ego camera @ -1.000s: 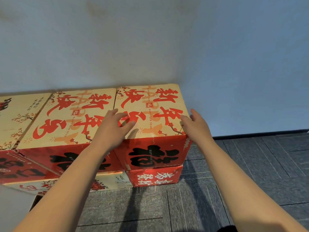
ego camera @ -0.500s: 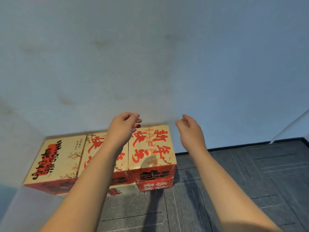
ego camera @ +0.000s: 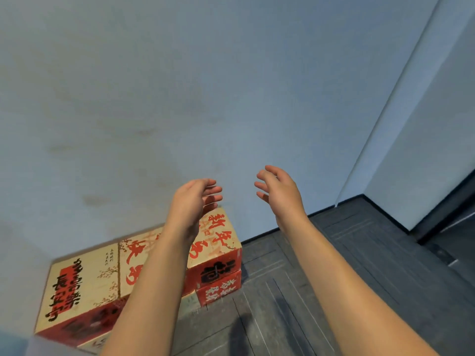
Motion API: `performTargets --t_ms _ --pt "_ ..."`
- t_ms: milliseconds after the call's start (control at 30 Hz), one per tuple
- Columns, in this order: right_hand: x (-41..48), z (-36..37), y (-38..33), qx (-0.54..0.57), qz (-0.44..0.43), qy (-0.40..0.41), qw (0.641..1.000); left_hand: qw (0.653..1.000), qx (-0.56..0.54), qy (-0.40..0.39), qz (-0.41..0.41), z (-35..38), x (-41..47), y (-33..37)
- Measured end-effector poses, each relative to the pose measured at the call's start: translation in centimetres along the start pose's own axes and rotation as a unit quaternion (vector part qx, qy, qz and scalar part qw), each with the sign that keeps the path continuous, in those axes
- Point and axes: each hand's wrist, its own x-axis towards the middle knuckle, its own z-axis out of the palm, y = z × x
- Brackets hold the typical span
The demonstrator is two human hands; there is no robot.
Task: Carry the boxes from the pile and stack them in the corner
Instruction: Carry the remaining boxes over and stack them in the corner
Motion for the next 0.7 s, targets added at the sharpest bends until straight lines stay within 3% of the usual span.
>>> performTargets --t_ms 167,367,700 --pt "-6.9 -5.5 0.6 0.028 0.01 0.084 0.996 0.996 0.016 -0.09 -0.016 3.0 -5.0 -0.9" --pt "-15.6 -17.0 0.9 0.068 0.009 0.217 0.974 0.968 0.025 -0.248 -0.039 12.8 -13.9 -2.3" --pt "-37.4 -41.3 3.3 0.125 -0.024 0.432 0.893 0.887 0.071 -0.455 -0.04 32.9 -36.8 -9.0"
